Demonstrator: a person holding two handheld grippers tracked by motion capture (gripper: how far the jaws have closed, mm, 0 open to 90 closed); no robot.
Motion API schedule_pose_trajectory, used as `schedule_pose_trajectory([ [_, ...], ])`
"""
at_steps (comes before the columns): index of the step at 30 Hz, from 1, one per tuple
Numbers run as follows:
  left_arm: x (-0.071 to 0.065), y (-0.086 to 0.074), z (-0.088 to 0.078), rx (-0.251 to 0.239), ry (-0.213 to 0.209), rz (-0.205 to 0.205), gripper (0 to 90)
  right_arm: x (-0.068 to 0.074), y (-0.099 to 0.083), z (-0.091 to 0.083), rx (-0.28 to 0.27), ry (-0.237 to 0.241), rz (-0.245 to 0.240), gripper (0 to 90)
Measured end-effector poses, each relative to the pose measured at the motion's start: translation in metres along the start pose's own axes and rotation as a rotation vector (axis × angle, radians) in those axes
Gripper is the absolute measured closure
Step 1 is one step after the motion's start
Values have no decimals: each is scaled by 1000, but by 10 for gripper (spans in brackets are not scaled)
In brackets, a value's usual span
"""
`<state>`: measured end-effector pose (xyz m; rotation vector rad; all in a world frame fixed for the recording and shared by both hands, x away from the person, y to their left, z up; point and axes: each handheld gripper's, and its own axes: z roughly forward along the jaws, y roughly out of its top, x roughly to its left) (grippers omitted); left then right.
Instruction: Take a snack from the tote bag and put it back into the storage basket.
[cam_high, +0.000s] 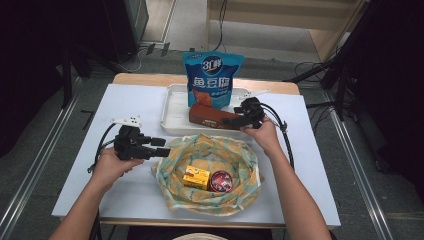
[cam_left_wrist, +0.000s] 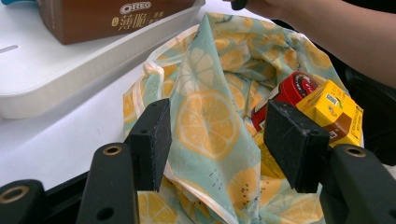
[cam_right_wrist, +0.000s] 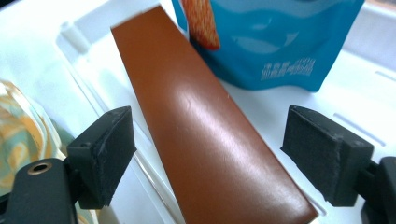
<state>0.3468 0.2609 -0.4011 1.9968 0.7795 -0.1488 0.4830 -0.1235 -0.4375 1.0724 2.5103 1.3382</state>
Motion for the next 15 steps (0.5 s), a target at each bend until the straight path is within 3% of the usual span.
schedule_pose_trajectory([
  [3, 1, 0, -1, 0, 0, -2, 423, 5, 4, -6, -31, 2, -6, 222],
  [6, 0, 0, -1, -1, 1, -3, 423, 13, 7, -13, -59, 18, -29, 333],
  [15, 0, 0, -1, 2, 7, -1, 423, 32, 7, -11, -50, 60, -77, 523],
])
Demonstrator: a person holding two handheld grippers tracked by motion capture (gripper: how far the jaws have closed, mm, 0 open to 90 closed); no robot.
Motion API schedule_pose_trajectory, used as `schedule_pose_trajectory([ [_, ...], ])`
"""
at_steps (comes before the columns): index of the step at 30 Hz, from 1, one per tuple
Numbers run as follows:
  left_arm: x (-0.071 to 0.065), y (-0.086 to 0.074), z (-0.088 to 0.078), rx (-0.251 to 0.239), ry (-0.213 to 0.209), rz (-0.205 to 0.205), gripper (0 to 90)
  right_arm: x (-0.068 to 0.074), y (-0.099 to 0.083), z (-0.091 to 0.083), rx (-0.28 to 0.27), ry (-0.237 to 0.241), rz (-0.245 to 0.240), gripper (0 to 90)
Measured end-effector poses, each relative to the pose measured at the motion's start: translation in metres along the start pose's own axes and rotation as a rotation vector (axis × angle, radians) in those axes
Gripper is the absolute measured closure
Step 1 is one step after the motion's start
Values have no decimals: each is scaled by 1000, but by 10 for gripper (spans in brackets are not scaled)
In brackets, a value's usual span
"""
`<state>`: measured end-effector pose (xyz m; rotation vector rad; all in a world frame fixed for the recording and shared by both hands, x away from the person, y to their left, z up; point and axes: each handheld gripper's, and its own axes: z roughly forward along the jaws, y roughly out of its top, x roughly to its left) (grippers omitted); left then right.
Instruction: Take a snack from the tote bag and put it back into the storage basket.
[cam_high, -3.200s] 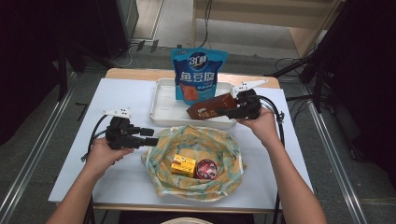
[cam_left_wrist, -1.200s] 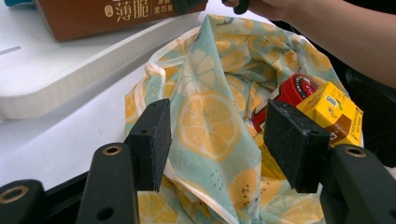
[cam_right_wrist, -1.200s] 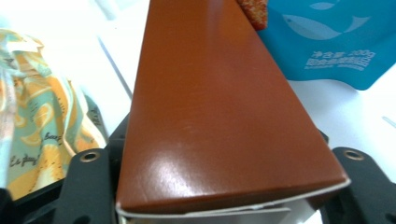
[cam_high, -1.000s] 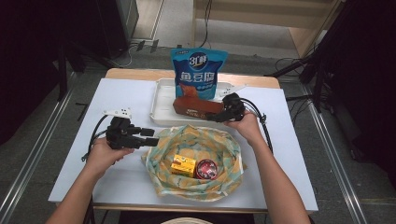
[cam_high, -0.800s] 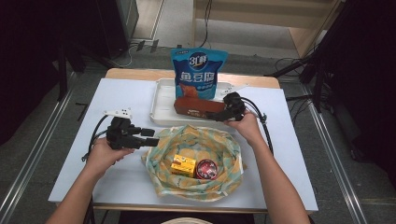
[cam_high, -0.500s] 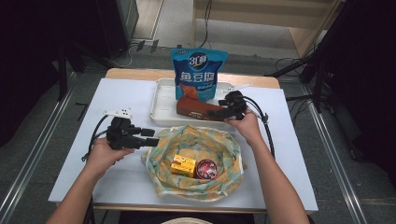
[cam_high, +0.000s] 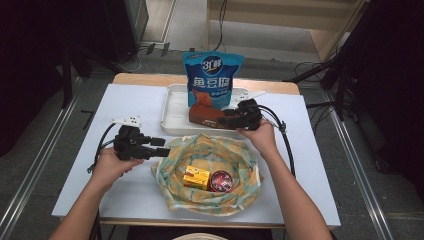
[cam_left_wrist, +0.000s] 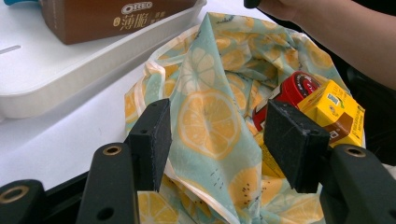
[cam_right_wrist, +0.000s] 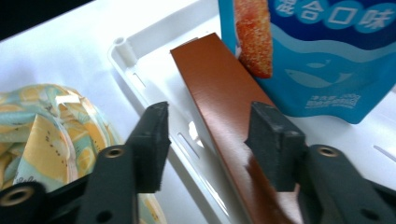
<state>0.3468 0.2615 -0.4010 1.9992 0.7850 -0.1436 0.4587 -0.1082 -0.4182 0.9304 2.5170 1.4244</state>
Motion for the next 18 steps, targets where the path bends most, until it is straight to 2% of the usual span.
schedule_pose_trajectory([
  [1, 0, 0, 0, -1, 0, 0, 423, 5, -1, 3, 11, -8, -21, 599],
  [4, 0, 0, 0, -1, 2, 0, 423, 10, -3, 6, 17, -8, -27, 679],
  [8, 0, 0, 0, 2, 3, 1, 423, 11, -6, 9, 24, 6, -18, 721],
  [10, 0, 0, 0, 1, 3, 2, 423, 10, -8, 11, 32, 27, -8, 793],
  [11, 0, 0, 0, 1, 3, 2, 423, 10, -8, 11, 32, 27, -8, 793],
  [13, 0, 0, 0, 2, 3, 2, 423, 11, -9, 14, 49, 30, -26, 855],
  [18, 0, 0, 1, 6, 4, 6, 423, 9, -13, 20, 89, 24, -26, 895],
])
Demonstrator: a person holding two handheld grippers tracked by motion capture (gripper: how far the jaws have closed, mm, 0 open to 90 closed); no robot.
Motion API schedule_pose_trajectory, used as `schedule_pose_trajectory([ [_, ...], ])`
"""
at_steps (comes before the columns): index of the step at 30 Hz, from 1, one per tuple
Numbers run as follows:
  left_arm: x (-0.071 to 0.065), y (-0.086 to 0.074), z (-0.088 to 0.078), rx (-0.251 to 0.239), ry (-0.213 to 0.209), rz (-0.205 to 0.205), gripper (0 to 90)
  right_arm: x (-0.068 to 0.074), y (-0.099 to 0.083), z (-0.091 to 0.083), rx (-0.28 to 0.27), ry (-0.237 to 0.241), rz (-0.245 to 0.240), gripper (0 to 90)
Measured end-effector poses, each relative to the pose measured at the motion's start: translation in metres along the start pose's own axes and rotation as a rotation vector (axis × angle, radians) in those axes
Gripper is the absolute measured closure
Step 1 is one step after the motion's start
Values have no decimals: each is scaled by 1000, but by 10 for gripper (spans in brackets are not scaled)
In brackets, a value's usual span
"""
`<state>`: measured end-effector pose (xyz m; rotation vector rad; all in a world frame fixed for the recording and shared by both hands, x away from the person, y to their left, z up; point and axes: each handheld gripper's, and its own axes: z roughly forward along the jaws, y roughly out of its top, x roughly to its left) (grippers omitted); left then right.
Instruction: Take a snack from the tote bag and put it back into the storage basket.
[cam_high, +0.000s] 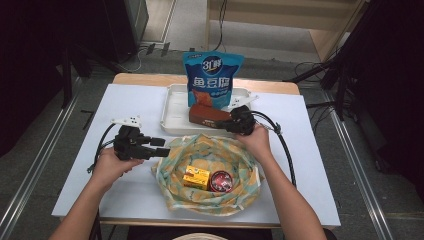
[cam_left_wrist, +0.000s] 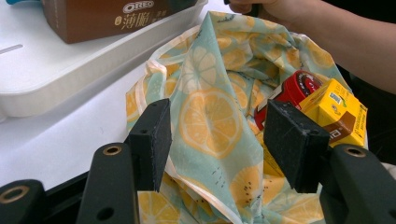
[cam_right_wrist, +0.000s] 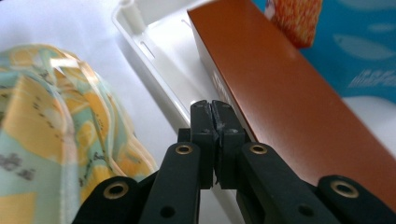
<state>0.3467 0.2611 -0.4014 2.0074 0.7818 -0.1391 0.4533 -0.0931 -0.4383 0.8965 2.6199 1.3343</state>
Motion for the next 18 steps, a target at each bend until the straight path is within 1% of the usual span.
schedule_pose_trajectory([
  [3, 0, 0, 1, 0, 1, 3, 423, -3, -3, 4, 11, -10, 7, 900],
  [5, -1, 0, 1, 1, 0, 5, 424, -5, -4, 6, 4, -8, 24, 900],
  [8, 0, 0, 0, 0, 1, 4, 425, -6, -3, 9, 7, -6, 31, 900],
  [10, 0, 0, 1, 0, 1, 4, 425, -6, -2, 10, 9, -20, 20, 900],
  [15, 0, 0, 1, 2, -2, 2, 425, -8, 1, 14, 9, -28, 32, 900],
  [16, -1, 0, 1, 6, -4, 8, 425, -8, 1, 15, 10, -31, 35, 900],
  [18, -1, 0, 1, 7, -2, 8, 425, -9, 1, 17, 17, -43, 34, 900],
])
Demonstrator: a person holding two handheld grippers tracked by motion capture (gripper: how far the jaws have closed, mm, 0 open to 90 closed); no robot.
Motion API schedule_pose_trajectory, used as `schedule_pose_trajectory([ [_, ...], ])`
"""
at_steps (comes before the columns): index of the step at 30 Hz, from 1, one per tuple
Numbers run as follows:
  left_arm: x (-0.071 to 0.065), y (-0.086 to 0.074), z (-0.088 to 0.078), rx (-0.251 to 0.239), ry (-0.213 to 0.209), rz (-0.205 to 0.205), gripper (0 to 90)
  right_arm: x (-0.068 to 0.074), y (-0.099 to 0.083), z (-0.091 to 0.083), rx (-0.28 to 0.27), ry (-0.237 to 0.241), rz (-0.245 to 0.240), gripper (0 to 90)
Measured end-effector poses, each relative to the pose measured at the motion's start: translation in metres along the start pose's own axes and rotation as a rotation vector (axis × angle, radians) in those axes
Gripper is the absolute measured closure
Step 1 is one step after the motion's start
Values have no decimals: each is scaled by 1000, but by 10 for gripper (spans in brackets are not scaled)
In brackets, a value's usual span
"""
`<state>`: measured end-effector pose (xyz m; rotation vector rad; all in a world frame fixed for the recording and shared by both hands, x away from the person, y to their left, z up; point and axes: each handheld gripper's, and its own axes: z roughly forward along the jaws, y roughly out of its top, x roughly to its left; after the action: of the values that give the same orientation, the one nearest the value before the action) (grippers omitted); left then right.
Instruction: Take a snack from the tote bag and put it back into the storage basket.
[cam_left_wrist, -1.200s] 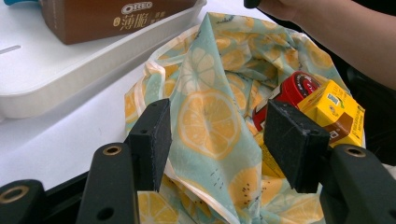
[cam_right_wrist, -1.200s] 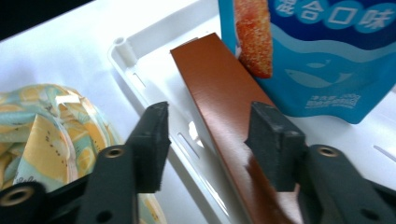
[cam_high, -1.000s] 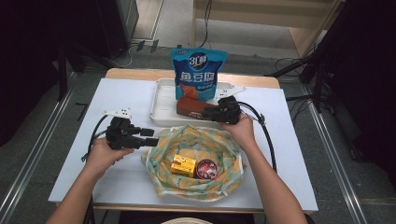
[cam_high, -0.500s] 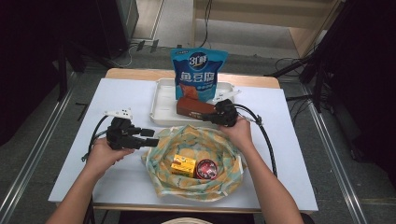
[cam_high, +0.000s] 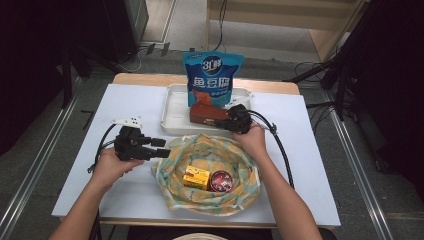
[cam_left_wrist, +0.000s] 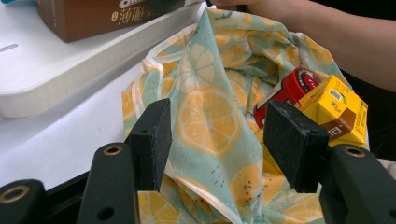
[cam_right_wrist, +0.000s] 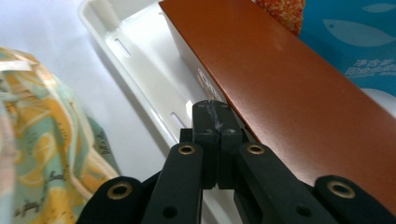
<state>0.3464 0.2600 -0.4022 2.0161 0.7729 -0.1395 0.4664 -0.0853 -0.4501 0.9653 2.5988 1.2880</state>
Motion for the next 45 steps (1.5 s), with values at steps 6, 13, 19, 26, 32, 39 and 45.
schedule_pose_trajectory([
  [6, 0, 0, 0, -4, -1, -3, 425, -3, 2, 2, -4, -10, 27, 900],
  [13, 0, 0, 0, 0, -1, 0, 426, -6, 5, 5, -5, -25, 38, 900],
  [19, 1, 0, 0, 3, 1, 0, 426, -7, 6, 10, -9, -14, 49, 900],
  [26, 1, 0, 0, 0, -1, 0, 426, -8, 14, 16, 15, -29, 40, 900],
  [32, 1, 0, 0, -2, 0, -2, 426, -9, 18, 21, 16, -40, 46, 900],
  [39, 1, 0, 0, -3, -3, 1, 426, -11, 19, 22, 10, -61, 52, 900],
  [45, 0, 0, 1, 0, -2, -1, 426, -15, 21, 24, 0, -86, 61, 900],
])
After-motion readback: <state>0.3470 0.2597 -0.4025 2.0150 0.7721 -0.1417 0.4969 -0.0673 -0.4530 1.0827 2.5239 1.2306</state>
